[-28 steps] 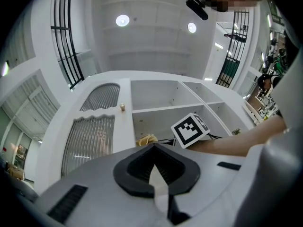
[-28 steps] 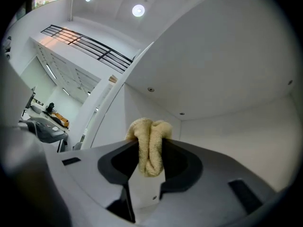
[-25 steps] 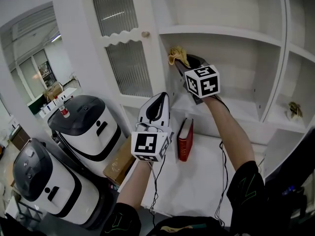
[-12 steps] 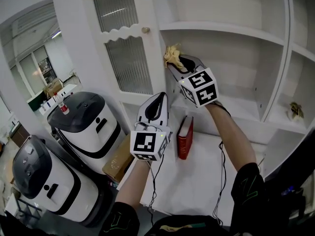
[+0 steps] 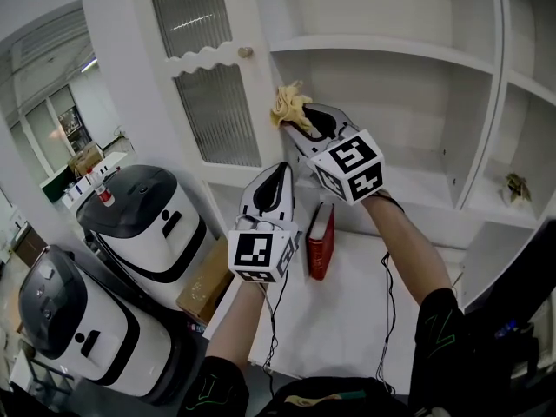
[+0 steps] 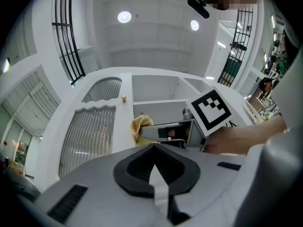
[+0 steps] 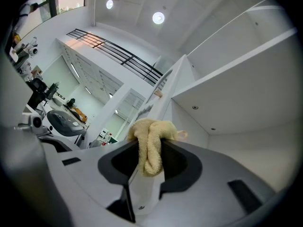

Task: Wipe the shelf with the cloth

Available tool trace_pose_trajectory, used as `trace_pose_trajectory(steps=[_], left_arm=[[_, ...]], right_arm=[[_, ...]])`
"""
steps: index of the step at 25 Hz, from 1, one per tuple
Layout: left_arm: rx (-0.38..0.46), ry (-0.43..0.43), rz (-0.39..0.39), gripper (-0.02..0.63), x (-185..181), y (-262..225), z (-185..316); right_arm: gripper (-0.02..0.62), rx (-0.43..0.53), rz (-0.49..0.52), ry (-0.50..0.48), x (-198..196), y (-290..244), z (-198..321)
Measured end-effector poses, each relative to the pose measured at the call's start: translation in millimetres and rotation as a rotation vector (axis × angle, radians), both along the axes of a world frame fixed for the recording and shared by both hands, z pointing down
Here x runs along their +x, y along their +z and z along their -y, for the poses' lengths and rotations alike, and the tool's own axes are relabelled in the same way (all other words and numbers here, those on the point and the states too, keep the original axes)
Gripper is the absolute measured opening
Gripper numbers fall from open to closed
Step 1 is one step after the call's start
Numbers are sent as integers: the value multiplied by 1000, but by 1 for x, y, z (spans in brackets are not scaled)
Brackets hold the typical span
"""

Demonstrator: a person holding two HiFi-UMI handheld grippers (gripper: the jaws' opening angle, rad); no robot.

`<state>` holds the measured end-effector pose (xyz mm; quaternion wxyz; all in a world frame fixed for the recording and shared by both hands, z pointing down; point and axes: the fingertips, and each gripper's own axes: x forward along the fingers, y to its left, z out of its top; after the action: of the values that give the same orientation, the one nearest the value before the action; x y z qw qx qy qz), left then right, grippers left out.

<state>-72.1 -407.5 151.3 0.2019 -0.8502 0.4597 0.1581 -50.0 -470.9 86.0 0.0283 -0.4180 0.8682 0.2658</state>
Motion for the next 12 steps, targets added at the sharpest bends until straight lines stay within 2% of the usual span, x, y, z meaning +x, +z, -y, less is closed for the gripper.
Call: trace_pose_trajectory(steps=[4, 6, 8, 12], left_arm=[[-16, 31, -25, -3, -4, 2, -5], [-15, 30, -35, -3, -9, 1, -6], [-27, 32, -55, -4, -13, 2, -5], [-49, 43, -82, -3, -20, 11, -6]], right_arm=[[130, -23, 84, -96, 3, -4, -19], [130, -33, 120, -106, 12, -9, -22], [130, -63, 149, -74, 25, -10, -15], [130, -167, 166, 55, 47, 5, 12]])
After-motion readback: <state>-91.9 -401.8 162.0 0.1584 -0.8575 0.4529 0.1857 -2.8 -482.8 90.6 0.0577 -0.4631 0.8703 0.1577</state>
